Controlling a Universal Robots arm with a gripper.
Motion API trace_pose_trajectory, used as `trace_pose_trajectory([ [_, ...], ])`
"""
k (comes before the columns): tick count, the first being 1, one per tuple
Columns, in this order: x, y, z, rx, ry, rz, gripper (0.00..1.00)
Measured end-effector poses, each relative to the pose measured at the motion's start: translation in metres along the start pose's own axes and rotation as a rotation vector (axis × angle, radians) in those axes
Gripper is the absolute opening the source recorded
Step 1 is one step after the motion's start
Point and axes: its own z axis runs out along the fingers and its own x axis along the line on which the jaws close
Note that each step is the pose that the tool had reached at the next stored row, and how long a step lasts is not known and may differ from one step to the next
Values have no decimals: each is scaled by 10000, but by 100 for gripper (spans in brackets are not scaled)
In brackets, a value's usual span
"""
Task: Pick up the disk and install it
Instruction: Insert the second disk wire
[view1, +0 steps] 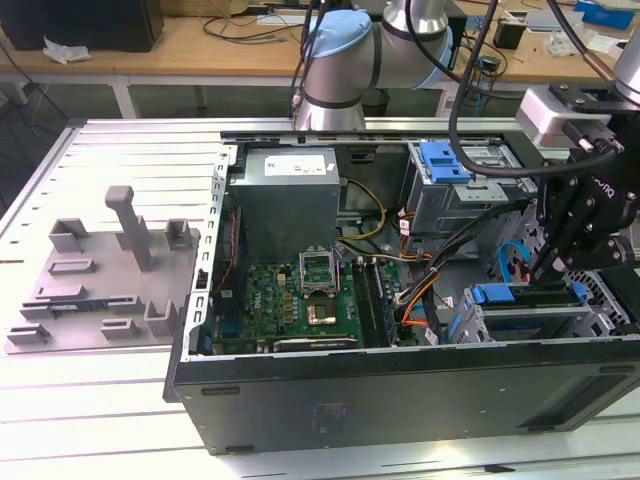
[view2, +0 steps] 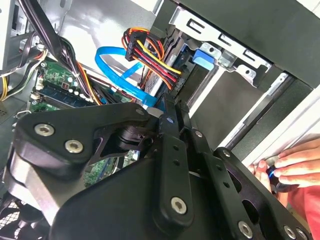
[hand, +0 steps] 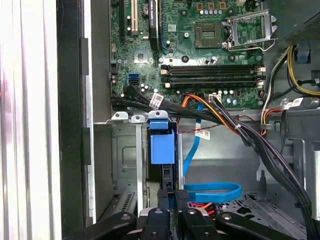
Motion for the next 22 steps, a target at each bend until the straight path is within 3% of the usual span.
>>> trace_pose_trajectory([
  [22,-10,-9,46,1,-2,-31,16],
])
